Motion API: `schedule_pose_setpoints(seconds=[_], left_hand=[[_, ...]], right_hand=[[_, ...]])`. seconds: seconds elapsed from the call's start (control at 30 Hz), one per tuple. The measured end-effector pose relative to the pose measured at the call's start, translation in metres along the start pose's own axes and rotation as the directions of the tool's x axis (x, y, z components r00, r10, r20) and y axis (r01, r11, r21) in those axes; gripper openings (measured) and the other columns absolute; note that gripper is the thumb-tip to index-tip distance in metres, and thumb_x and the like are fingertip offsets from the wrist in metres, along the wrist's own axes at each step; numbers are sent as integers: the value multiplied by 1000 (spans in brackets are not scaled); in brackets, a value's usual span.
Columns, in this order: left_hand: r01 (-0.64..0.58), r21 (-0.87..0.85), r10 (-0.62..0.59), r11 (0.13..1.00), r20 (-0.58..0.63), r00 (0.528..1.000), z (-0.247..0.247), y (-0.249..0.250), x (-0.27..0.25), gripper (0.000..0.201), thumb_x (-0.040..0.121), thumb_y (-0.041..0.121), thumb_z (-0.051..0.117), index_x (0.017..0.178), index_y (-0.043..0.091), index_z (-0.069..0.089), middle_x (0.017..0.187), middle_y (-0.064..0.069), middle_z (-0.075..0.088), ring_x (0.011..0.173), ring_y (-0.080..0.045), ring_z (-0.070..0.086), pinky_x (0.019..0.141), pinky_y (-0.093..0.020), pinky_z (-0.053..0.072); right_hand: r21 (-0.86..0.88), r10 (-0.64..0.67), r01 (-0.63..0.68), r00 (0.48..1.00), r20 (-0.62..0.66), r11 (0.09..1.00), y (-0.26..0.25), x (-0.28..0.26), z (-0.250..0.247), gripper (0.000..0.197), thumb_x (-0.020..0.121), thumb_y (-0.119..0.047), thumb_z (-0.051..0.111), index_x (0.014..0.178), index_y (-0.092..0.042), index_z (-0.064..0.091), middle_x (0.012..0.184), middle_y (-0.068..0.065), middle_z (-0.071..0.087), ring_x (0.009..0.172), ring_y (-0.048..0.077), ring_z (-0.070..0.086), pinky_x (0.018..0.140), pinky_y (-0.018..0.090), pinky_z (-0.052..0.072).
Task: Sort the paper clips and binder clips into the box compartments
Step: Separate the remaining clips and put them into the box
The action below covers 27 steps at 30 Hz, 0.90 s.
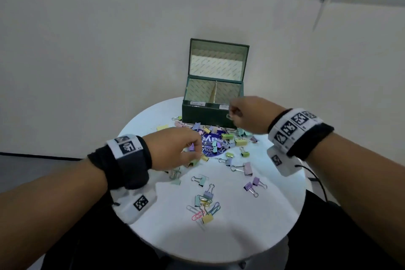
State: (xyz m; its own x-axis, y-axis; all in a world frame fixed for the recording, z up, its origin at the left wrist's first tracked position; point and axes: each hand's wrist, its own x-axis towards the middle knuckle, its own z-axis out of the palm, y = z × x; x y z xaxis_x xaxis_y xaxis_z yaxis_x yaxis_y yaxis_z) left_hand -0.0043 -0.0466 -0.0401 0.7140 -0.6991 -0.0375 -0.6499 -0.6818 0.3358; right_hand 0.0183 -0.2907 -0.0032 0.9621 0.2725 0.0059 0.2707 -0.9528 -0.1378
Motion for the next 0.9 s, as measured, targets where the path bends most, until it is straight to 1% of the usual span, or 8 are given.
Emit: schedule_pose_setpoints(seconds=[0.07,0.13,0.27,0.33,0.43,0.53,0.7,0.9], left_hand=[[54,-70,-57,996,-35,998,-15,0,14,8,95,38,61,88,34,59,71,21,54,67,9,50,57,-13,32],[81,-93,-87,992,-68,994,-31,1,33,9,94,39,62,87,33,60,77,18,61,69,3,55,61,-17,39],[139,-49,-144,989,-121,982,-57,5,80,10,94,38,62,93,28,64,86,17,60,76,0,54,64,-21,43],[161,6,-158,987,-173,972,-64,8,106,12,93,38,63,94,26,65,82,17,54,71,0,48,59,-21,36],[211,44,-200,977,-183,963,-65,14,143,16,95,34,62,101,20,67,84,9,58,72,-9,51,57,-24,35],[232,65,-220,970,-160,962,-56,19,172,15,96,24,59,107,17,68,104,-2,66,84,-17,54,69,-26,38],[218,80,-210,973,-95,973,-45,19,191,39,97,8,48,132,21,58,131,-4,61,114,-24,58,84,-25,40],[179,-25,-180,984,-65,981,-47,15,179,60,93,-3,44,148,20,43,132,-7,60,114,-24,59,92,-32,50]], right_hand=[[19,97,-95,989,-115,995,13,26,-6,13,97,-15,48,94,-20,59,94,2,64,81,17,60,65,23,44],[63,150,-142,978,-144,988,20,46,-9,16,94,-9,49,97,-19,62,103,4,66,88,20,61,73,28,48],[134,160,-149,984,-76,980,23,64,-10,49,92,1,47,134,-22,57,134,4,60,115,24,60,95,34,52],[217,166,-143,982,-93,966,29,61,-12,60,92,4,42,143,-27,49,142,5,55,118,25,59,93,35,53],[313,179,-116,967,-181,943,44,45,-12,53,94,1,42,136,-29,55,139,8,57,108,24,62,85,34,55],[322,174,-96,959,-222,942,58,24,-6,41,98,-3,44,128,-23,62,134,6,57,115,21,58,96,30,46],[273,107,-69,986,-127,960,60,-16,7,30,98,-8,46,115,-20,68,115,3,59,103,20,59,96,35,47],[123,-33,36,999,-22,992,22,-40,34,21,96,-30,56,114,-27,66,112,-3,57,103,18,55,89,35,49]])
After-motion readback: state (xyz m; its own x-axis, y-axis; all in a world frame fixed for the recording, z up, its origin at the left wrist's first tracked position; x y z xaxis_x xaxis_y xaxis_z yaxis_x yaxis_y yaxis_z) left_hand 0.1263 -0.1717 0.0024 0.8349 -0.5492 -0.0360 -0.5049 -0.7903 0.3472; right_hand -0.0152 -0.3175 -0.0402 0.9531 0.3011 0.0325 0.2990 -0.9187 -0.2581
